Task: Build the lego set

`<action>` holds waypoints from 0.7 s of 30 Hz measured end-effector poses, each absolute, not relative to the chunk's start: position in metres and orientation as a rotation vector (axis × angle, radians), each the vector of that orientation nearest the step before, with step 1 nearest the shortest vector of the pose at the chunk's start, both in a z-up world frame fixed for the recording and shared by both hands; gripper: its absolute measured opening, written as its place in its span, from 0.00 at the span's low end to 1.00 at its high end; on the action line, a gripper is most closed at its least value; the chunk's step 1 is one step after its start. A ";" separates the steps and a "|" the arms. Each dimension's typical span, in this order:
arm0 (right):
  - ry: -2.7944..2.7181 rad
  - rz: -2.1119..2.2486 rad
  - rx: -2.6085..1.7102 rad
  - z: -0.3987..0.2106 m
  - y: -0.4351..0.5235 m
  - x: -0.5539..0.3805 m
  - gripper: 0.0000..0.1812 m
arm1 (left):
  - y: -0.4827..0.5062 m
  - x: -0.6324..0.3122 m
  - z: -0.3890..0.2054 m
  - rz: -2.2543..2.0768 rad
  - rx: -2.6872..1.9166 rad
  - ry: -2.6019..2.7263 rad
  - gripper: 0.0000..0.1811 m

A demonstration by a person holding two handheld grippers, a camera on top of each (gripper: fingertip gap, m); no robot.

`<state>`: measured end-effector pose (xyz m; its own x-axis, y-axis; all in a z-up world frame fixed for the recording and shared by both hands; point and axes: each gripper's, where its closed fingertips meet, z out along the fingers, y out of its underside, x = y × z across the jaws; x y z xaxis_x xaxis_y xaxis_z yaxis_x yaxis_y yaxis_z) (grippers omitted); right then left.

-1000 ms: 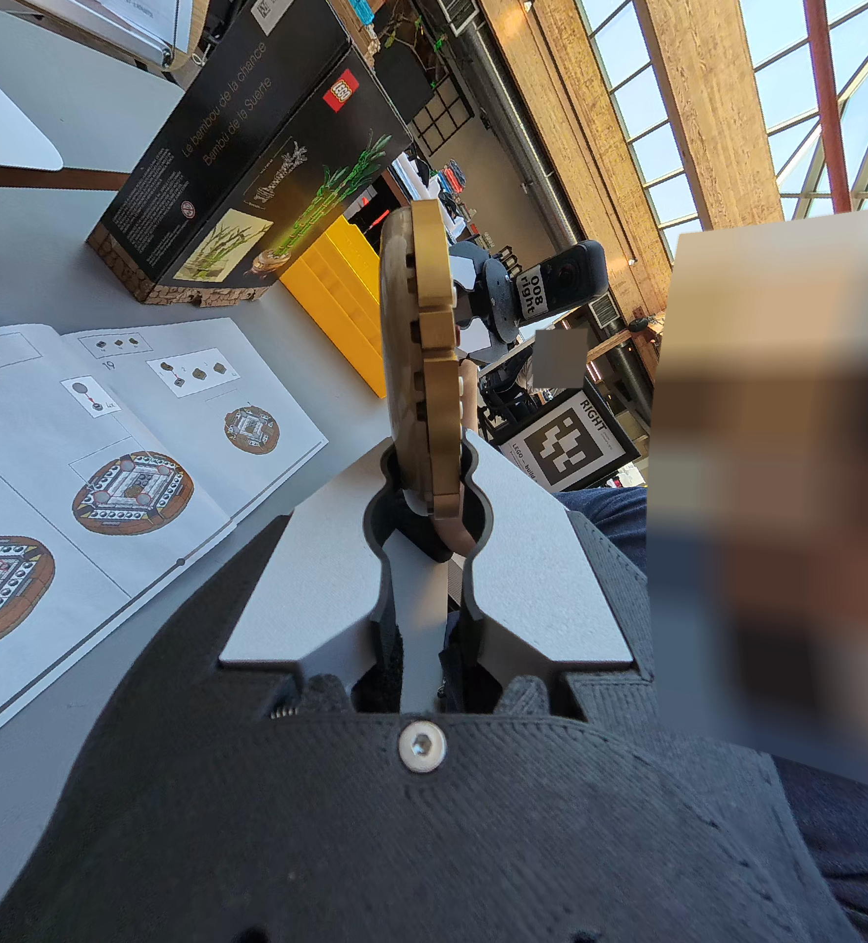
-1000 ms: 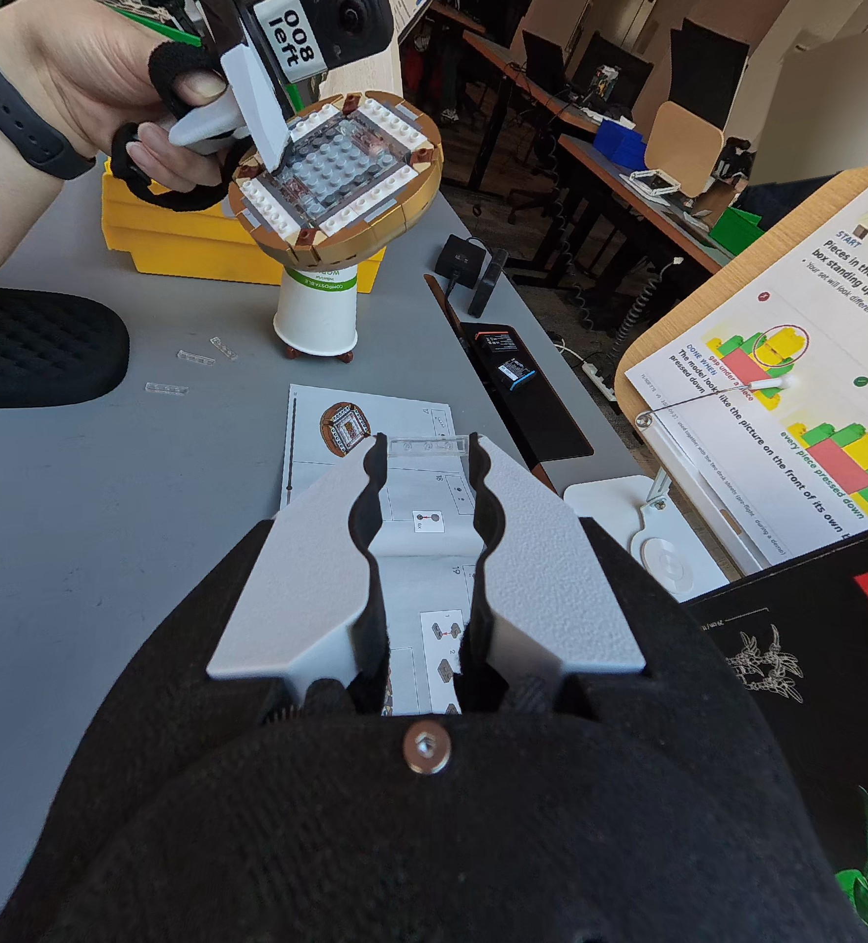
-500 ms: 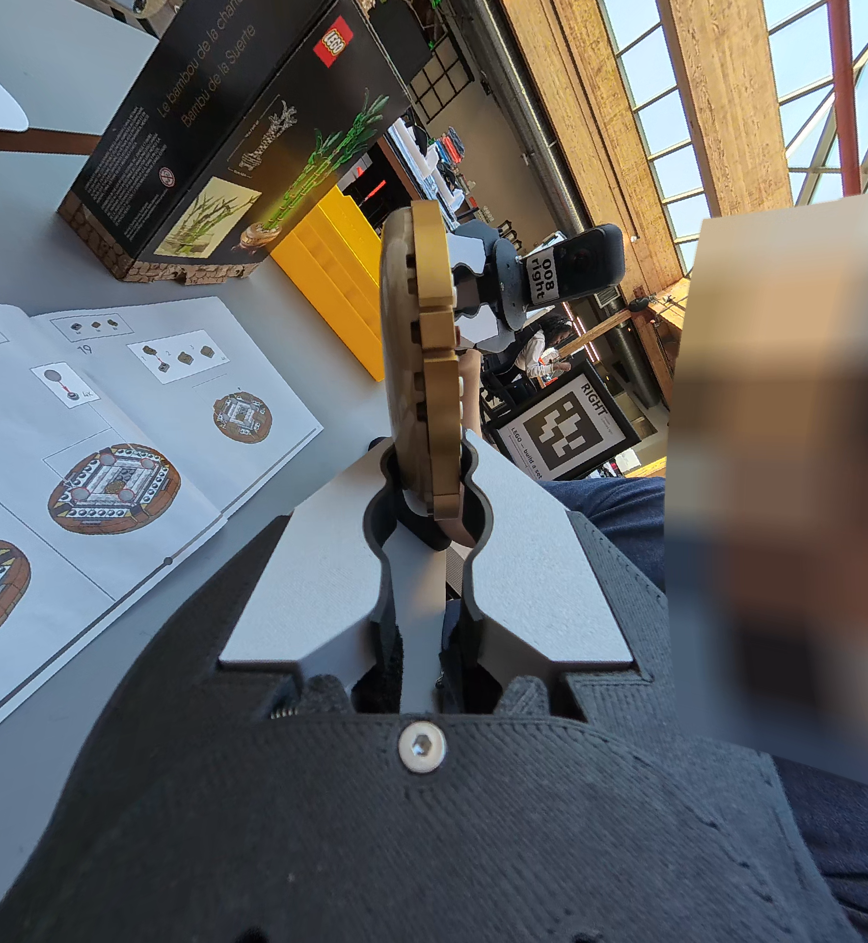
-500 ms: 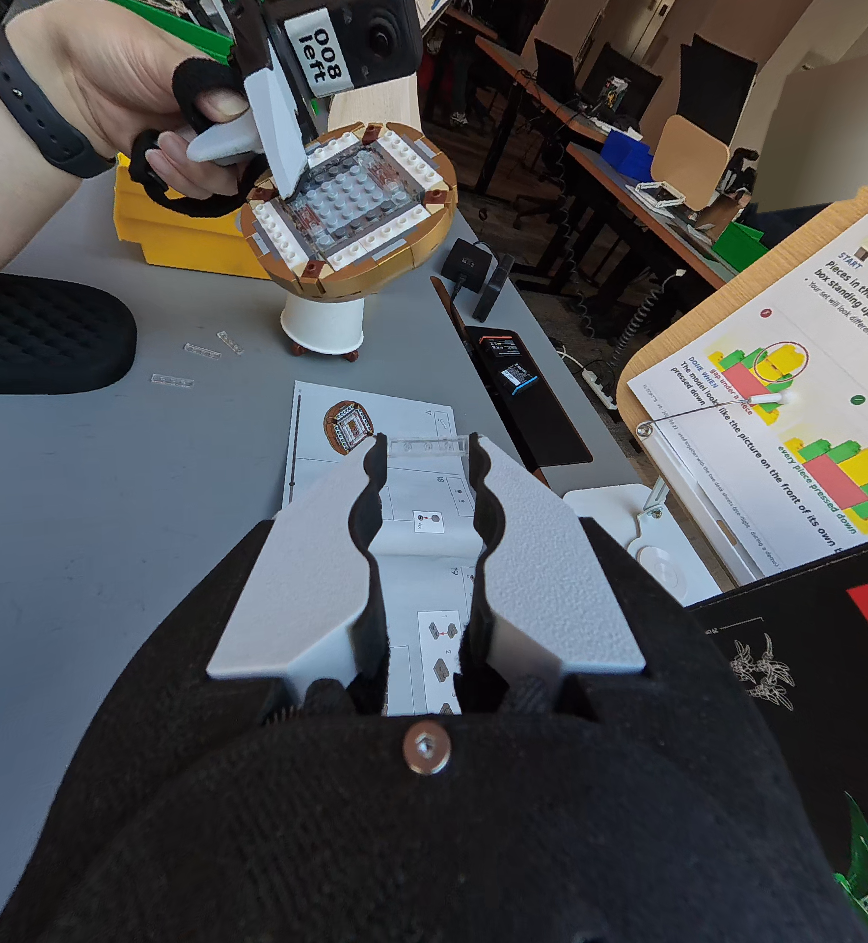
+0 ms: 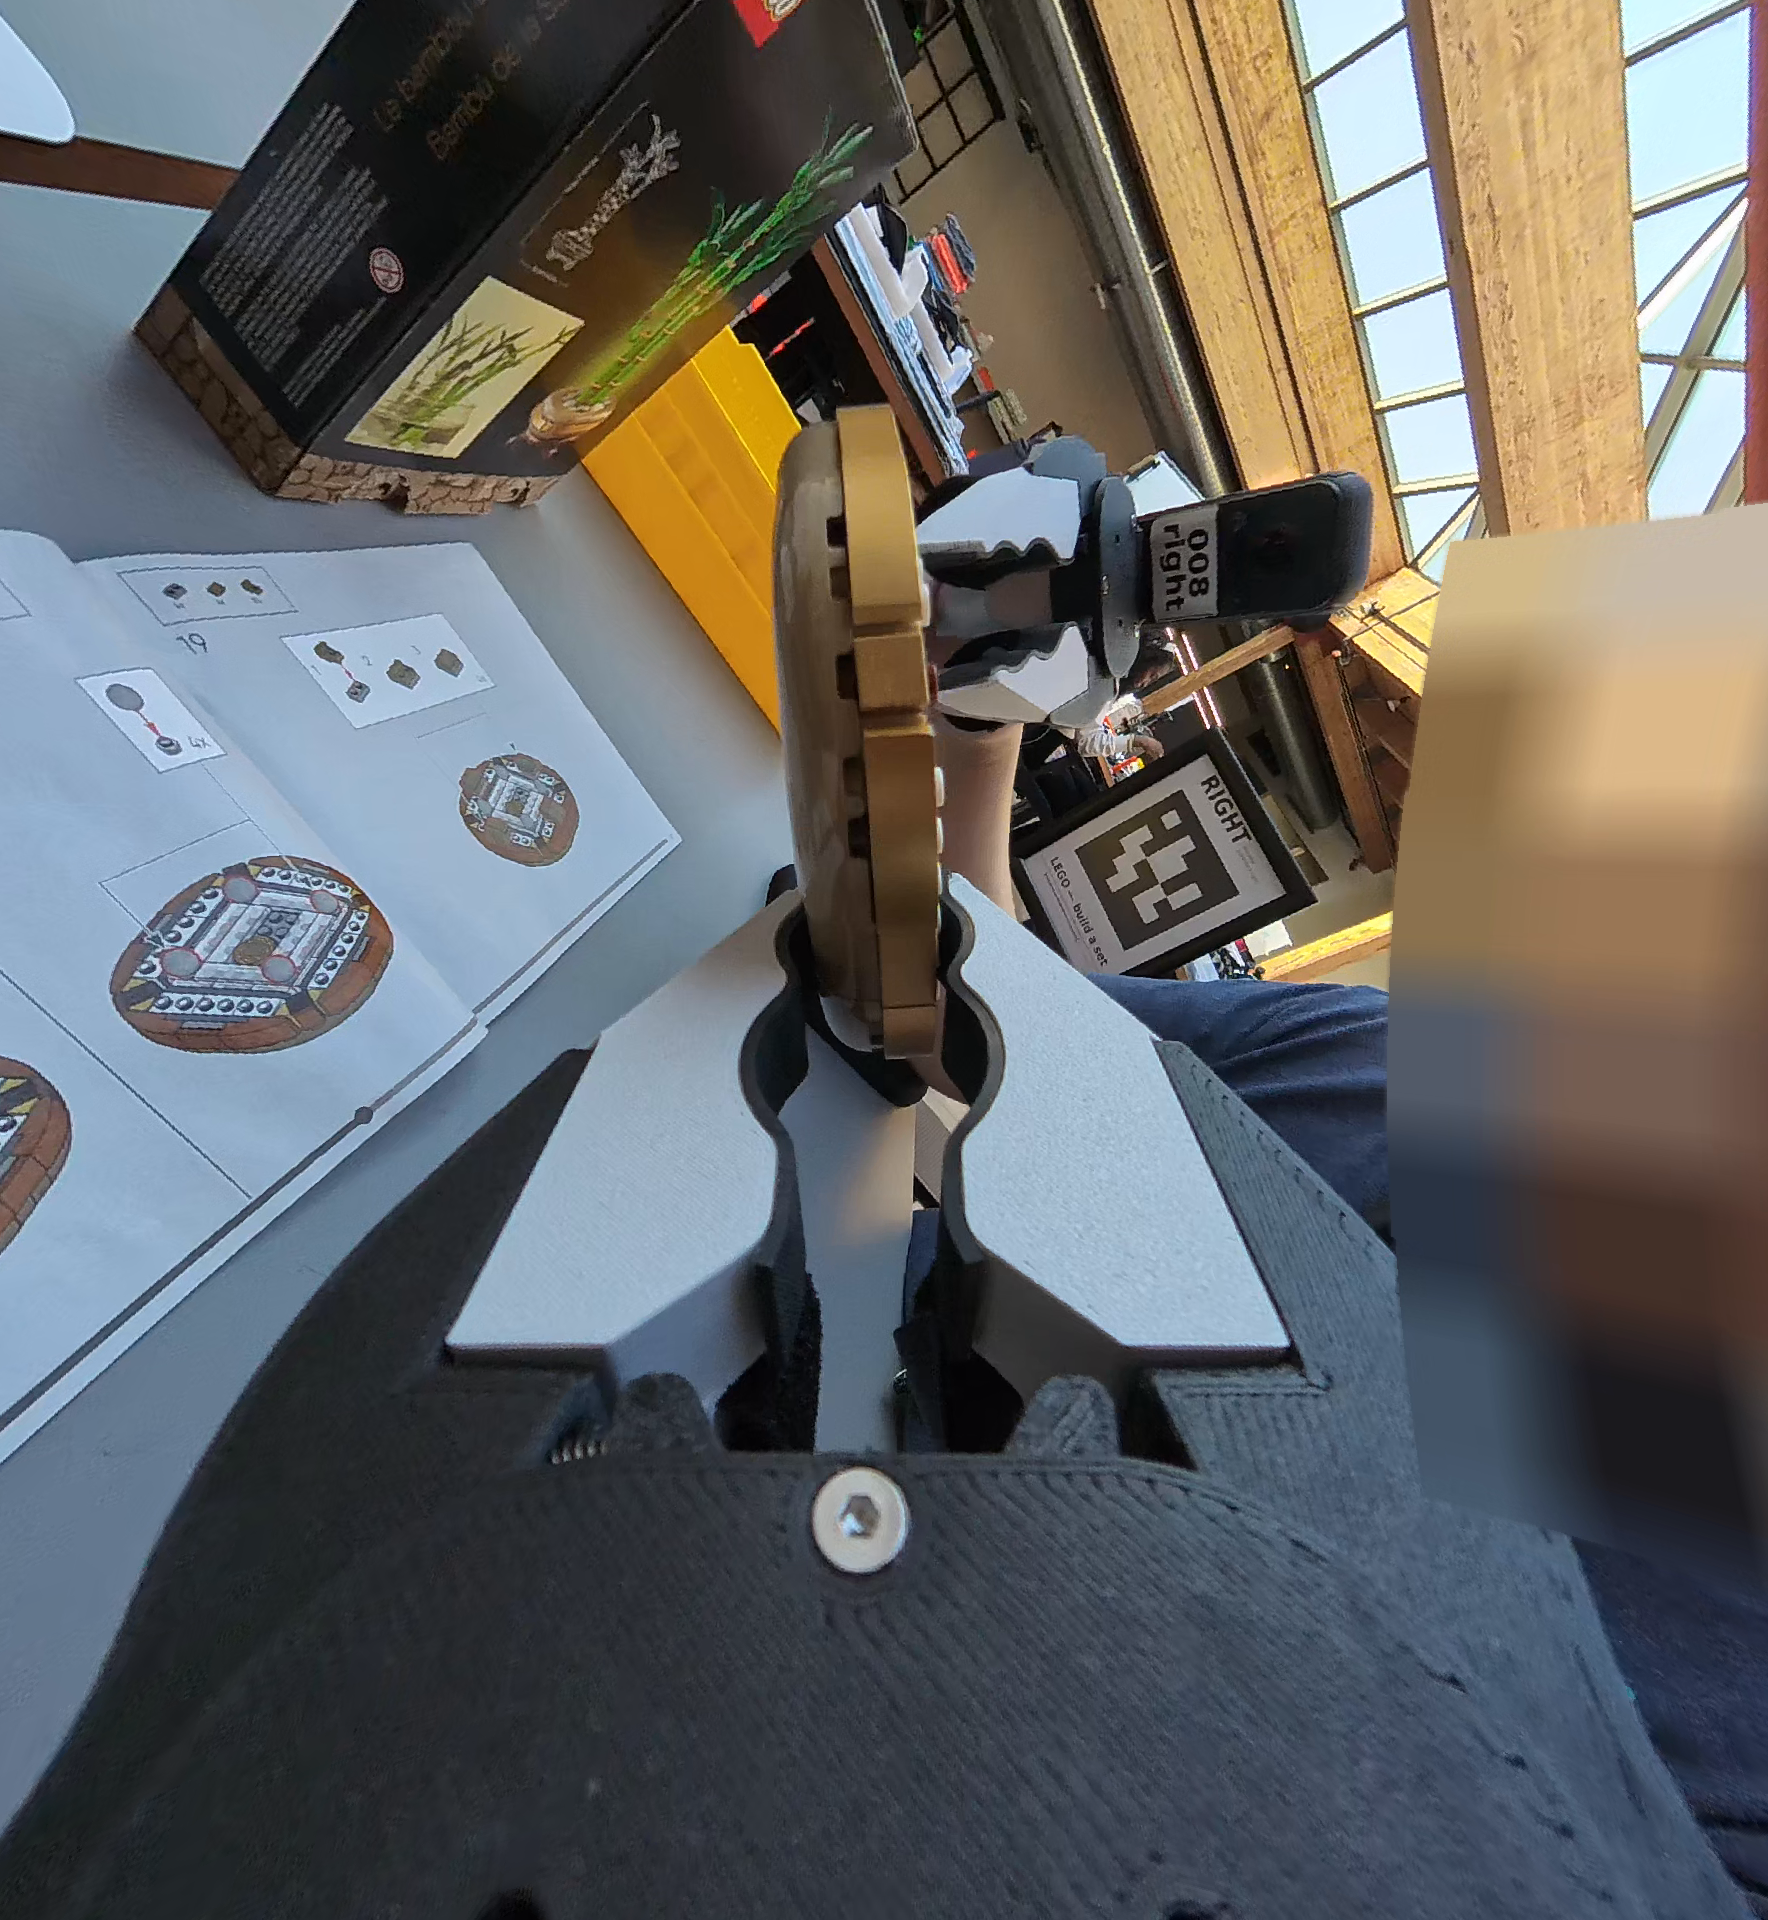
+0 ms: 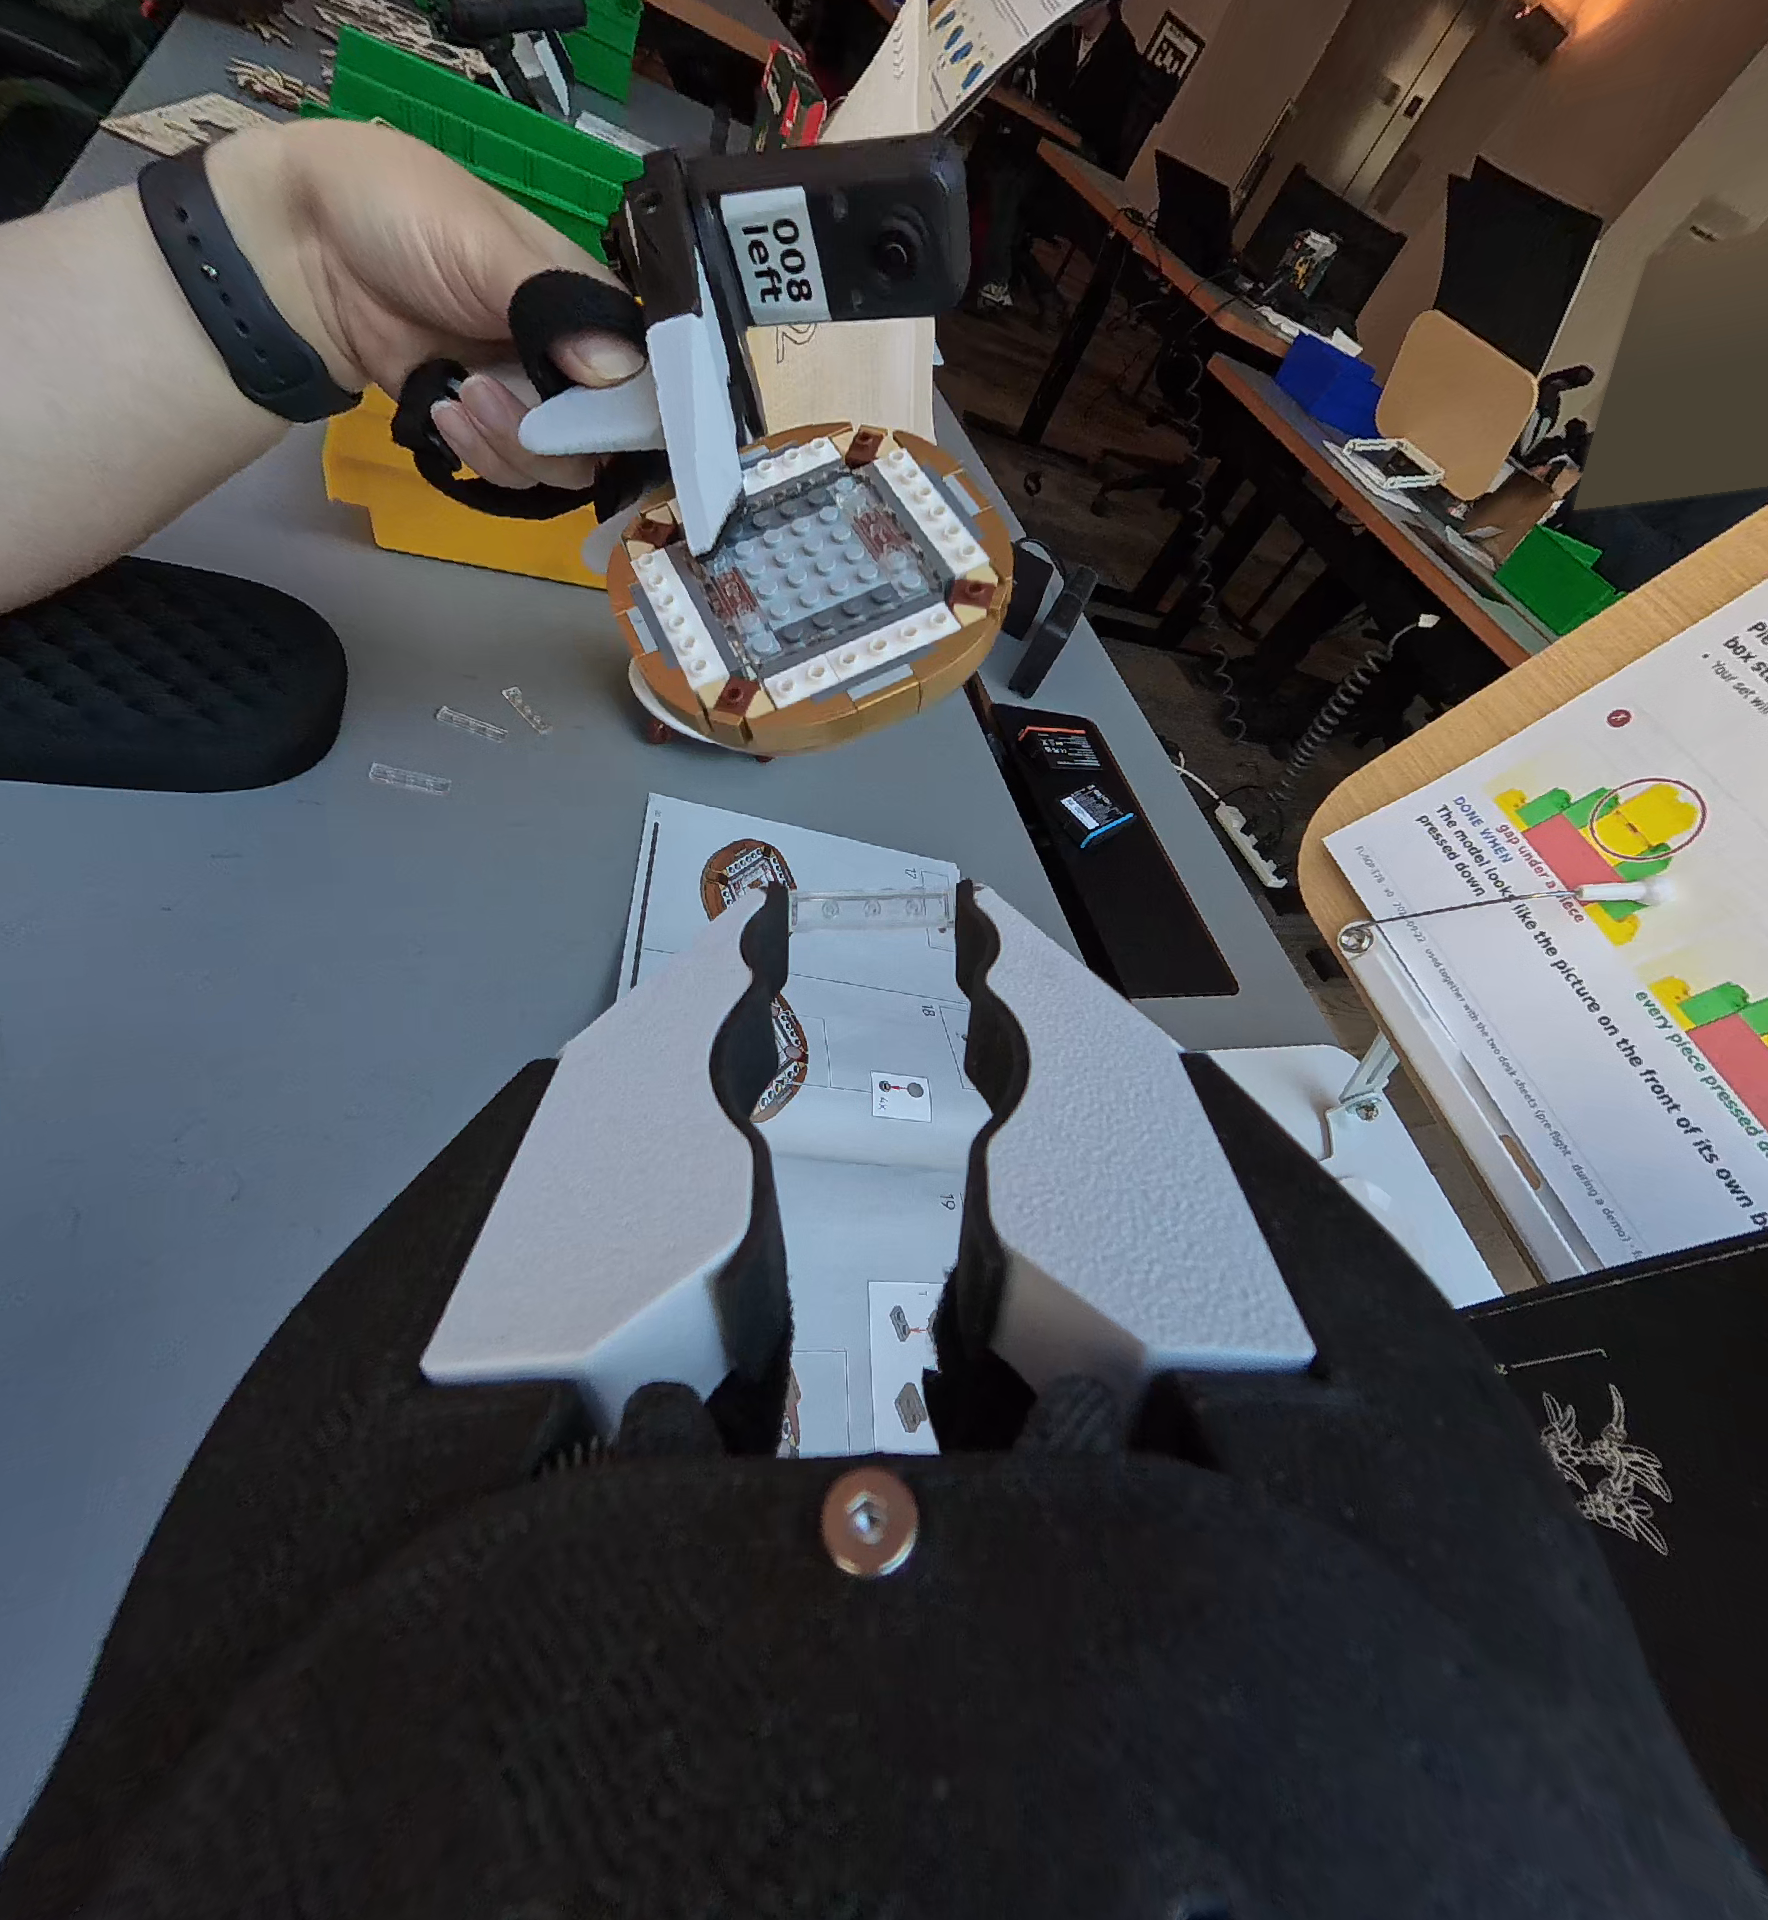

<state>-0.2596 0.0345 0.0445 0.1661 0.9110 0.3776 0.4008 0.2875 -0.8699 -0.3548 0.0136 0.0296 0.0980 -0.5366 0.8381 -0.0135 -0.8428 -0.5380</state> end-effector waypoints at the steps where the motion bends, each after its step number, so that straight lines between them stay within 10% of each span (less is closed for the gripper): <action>1: -1.432 0.570 -1.299 0.045 0.034 -0.260 0.17 | 0.013 -0.353 0.028 -1.799 -1.995 0.545 0.10; 21: -1.495 0.768 -1.240 0.023 0.023 -0.284 0.18 | 0.010 -0.298 -0.008 -1.890 -2.103 0.616 0.10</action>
<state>-0.2837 0.0230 0.0229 0.0324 0.9547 0.2958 0.3159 0.2710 -0.9093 -0.2984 0.0104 -0.0083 0.0705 -0.4648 0.8826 -0.1449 -0.8802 -0.4520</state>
